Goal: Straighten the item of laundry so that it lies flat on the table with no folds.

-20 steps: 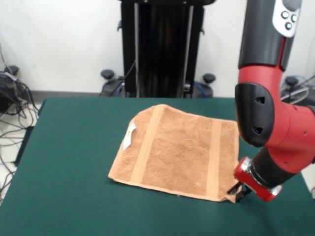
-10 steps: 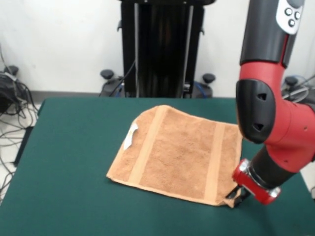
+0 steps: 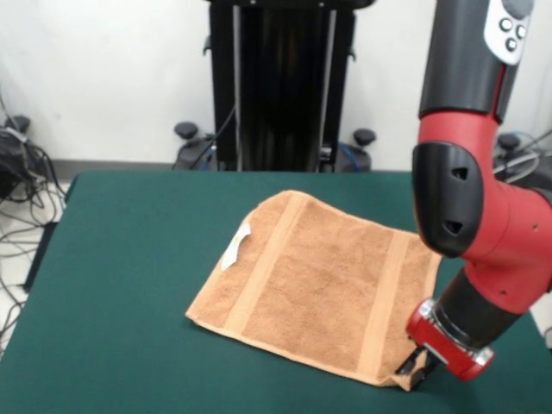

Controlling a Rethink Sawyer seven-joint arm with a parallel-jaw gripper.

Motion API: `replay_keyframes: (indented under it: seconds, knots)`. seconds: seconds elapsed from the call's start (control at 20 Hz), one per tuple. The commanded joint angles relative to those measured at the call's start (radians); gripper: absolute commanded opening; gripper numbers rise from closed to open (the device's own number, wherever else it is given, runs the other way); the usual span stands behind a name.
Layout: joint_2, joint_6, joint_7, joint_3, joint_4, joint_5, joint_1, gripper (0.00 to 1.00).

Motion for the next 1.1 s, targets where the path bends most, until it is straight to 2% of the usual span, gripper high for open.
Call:
replay_keyframes:
  seconds: [0.05,0.55,0.65,0.9,1.1]
  knots:
    - [0.034,-0.097,0.329,-0.007,-0.062,0.073,-0.031,0.0]
    - [0.044,-0.167,0.372,-0.017,-0.041,0.096,-0.022,0.0]
    - [0.056,-0.167,0.412,-0.062,-0.061,0.109,-0.021,0.0]
    - [0.07,-0.156,0.429,-0.102,-0.102,0.149,-0.028,0.0]
    - [0.098,-0.107,0.477,-0.171,-0.174,0.201,-0.045,0.0]
